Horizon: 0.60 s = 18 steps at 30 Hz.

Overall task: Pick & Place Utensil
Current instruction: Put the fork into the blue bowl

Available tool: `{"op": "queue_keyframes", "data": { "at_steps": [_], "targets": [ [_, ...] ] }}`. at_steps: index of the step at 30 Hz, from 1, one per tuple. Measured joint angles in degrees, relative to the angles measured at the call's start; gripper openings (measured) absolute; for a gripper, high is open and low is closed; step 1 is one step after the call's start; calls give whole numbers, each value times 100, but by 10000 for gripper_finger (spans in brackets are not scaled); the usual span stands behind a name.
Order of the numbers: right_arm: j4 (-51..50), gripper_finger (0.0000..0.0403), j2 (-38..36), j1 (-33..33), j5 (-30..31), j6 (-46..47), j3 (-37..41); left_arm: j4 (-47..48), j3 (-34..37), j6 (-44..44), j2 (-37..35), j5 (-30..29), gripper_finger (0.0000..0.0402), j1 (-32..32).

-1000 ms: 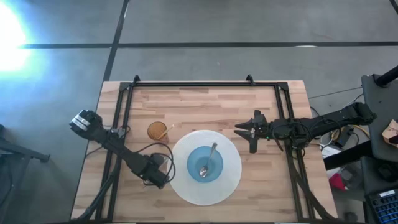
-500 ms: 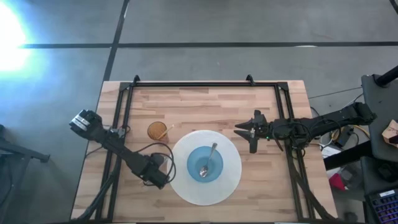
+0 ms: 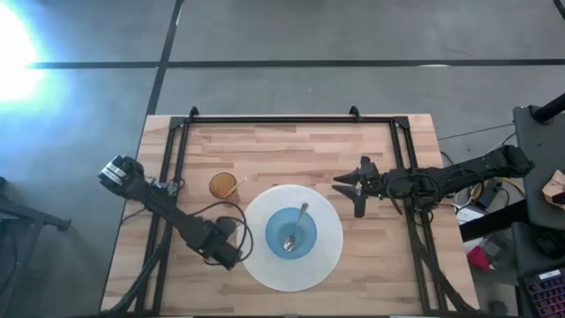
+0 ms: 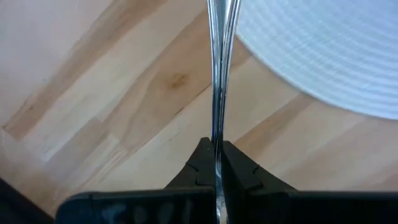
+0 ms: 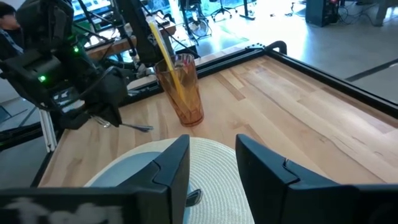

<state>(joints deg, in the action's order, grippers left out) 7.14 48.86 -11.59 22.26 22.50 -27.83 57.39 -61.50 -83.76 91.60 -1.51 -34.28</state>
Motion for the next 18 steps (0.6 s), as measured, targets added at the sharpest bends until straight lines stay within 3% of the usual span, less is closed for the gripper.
{"op": "queue_keyframes", "data": {
  "at_steps": [8, 18],
  "targets": [
    [-2, 131, -2, 0, -44, -2, 0, 110, -322, 210, -174, -594, 2, 0],
    [-2, 123, -4, -2, -705, 88, 0, 104, -412, 528, -641, -2164, 2, 7]
  ]
}}
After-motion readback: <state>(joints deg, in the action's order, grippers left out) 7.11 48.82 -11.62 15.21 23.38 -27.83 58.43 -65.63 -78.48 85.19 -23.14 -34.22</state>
